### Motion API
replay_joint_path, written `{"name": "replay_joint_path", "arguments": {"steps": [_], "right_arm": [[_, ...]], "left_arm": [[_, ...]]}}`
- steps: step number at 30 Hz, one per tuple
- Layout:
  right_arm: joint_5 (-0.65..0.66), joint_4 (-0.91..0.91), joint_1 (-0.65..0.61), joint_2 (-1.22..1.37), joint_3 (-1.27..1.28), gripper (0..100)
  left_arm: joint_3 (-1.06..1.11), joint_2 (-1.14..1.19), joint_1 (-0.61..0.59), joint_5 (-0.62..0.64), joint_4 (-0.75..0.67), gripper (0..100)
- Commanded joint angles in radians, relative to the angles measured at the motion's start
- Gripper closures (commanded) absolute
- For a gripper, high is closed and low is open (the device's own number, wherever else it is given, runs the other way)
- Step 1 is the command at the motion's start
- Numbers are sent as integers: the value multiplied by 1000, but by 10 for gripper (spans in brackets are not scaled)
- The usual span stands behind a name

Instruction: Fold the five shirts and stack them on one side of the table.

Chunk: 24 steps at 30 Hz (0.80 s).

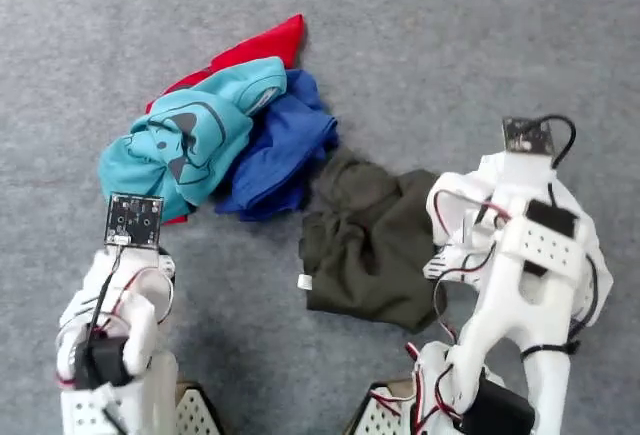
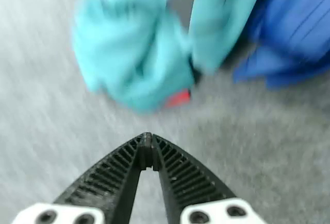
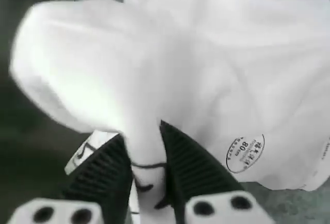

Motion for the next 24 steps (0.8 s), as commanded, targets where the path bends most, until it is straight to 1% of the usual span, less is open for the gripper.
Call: {"name": "replay_joint_path", "arguments": {"steps": [1,3,5,8,10,12,14,17,20,22,24], "right_arm": [[9,-170,28,2,107,954],[9,-236,11,2,165,953],[9,-310,-12,2,228,953],[8,-385,-21,-4,300,955],[8,-385,-18,2,292,955],[3,-387,-21,2,291,955],[3,-387,-25,2,291,956],[2,-387,-25,2,292,956],[2,-391,-25,2,300,956],[2,-393,-26,2,300,956],[2,-393,-26,2,300,956]], "left_arm": [[-186,21,36,-46,-17,970],[-251,80,53,-43,-15,956],[-317,189,51,-17,-9,884],[-473,420,31,147,-8,792],[-615,589,44,216,9,766],[-763,764,104,244,69,758],[-903,937,191,267,149,756],[-1070,1175,328,288,230,735],[-1198,1376,430,308,249,719],[-1271,1499,467,318,241,717],[-1326,1613,484,313,199,717]]}}
